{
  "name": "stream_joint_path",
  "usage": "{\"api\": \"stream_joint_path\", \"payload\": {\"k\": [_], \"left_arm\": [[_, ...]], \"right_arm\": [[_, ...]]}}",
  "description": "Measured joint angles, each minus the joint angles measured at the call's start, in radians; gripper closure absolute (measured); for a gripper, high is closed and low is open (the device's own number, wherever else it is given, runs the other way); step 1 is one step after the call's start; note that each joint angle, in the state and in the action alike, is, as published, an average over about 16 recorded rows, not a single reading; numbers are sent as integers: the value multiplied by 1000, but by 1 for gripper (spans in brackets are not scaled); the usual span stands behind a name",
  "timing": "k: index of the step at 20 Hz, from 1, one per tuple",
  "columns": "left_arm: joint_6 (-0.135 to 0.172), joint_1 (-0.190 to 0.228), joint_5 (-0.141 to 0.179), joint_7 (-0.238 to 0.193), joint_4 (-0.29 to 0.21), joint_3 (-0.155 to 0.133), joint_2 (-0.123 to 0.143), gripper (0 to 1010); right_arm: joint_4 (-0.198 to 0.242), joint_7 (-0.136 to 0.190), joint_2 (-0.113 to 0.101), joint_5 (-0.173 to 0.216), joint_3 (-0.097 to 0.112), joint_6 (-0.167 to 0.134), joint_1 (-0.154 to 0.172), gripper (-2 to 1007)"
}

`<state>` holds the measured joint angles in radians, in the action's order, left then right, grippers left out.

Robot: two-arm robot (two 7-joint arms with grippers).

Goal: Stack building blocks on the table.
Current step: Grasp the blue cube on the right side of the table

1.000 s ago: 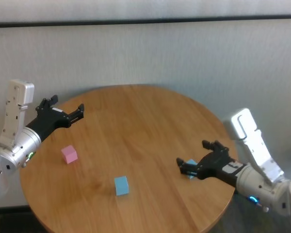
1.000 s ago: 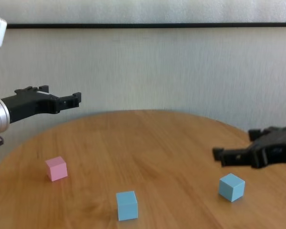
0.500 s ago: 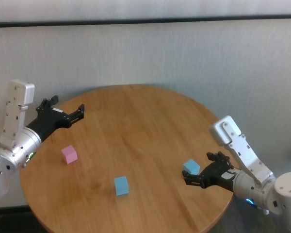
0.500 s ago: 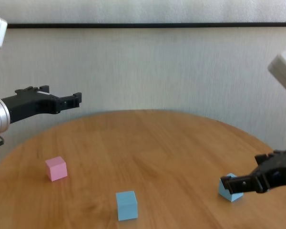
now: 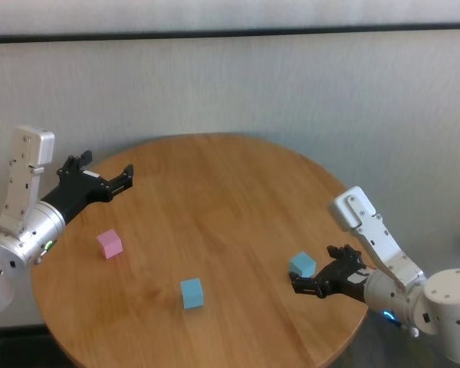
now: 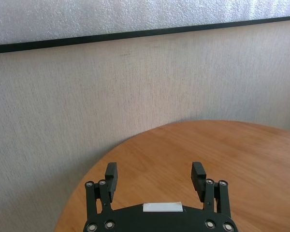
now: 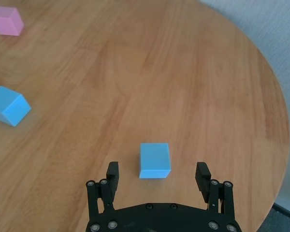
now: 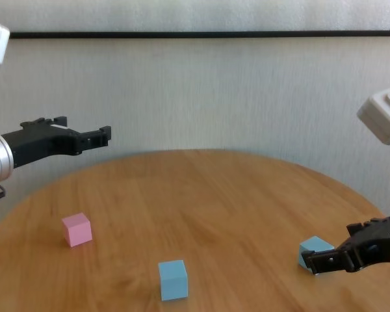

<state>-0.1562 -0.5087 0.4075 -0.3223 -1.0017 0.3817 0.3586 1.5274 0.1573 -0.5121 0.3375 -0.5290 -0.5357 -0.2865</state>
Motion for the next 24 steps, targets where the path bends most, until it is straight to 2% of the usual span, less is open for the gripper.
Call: {"api": "stream_joint_path", "payload": {"k": [10,18,24], "left_arm": [[0,-1,0,0,0,1,0,11],[0,-1,0,0,0,1,0,11],[0,-1,0,0,0,1,0,10]], "right_arm": [[-82,27,46,-15,2,-2,-39,4],[-120,43,76,-22,6,-17,-53,4],[-135,48,89,-27,7,-20,-58,5]]}}
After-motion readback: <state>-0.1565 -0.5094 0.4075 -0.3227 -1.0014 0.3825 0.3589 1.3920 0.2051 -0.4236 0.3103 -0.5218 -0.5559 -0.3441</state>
